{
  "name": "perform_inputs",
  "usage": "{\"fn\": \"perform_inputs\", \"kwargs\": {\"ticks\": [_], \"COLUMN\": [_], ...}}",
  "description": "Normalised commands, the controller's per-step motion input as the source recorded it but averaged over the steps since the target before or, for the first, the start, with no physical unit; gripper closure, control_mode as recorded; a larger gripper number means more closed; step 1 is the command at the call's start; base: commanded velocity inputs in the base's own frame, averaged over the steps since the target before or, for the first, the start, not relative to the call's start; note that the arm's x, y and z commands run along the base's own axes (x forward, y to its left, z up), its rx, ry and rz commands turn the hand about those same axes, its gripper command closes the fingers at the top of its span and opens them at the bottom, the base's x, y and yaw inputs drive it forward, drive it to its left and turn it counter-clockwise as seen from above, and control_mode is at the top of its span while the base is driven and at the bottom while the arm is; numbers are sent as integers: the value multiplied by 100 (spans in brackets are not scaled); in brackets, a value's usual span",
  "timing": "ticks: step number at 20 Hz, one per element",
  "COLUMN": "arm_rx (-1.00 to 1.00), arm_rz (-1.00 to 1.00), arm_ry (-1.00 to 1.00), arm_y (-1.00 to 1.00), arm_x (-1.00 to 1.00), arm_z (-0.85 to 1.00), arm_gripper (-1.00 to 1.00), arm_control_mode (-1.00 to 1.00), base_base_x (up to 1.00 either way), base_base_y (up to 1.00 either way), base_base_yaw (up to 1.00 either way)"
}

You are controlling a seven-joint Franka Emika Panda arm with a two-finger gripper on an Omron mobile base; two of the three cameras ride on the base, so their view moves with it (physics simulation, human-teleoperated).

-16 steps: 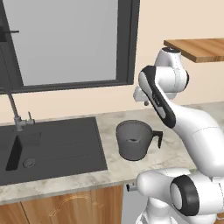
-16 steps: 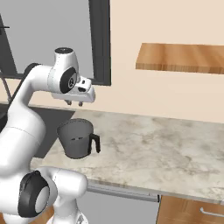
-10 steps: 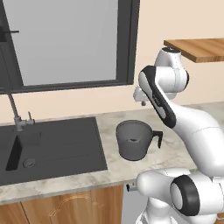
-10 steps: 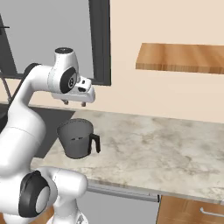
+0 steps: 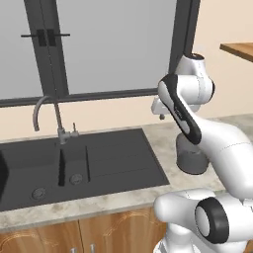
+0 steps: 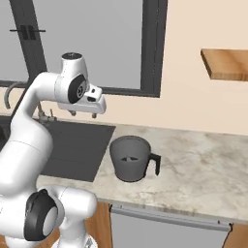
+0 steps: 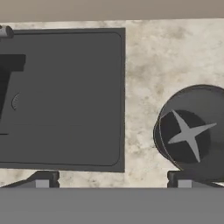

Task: Turn on the sink faucet and place the jug under the water for a few seconds to fill it up.

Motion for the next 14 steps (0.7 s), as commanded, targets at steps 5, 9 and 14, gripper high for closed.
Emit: {"fn": "perform_inputs", "kwargs": {"ticks": [5, 9, 14], "arm_rx": [0, 0, 0], "arm_rz": [0, 0, 0], "arm_ry": [0, 0, 0], "arm_y": [0, 0, 0], "arm_x": [0, 0, 0], "arm_z": [0, 0, 0], "arm_gripper": [-100, -100, -100], "arm_control_mode": [100, 100, 100], "base_base_x": [0, 0, 0], "base_base_y": [67, 33, 18], "base_base_yaw": [0, 0, 0]}}
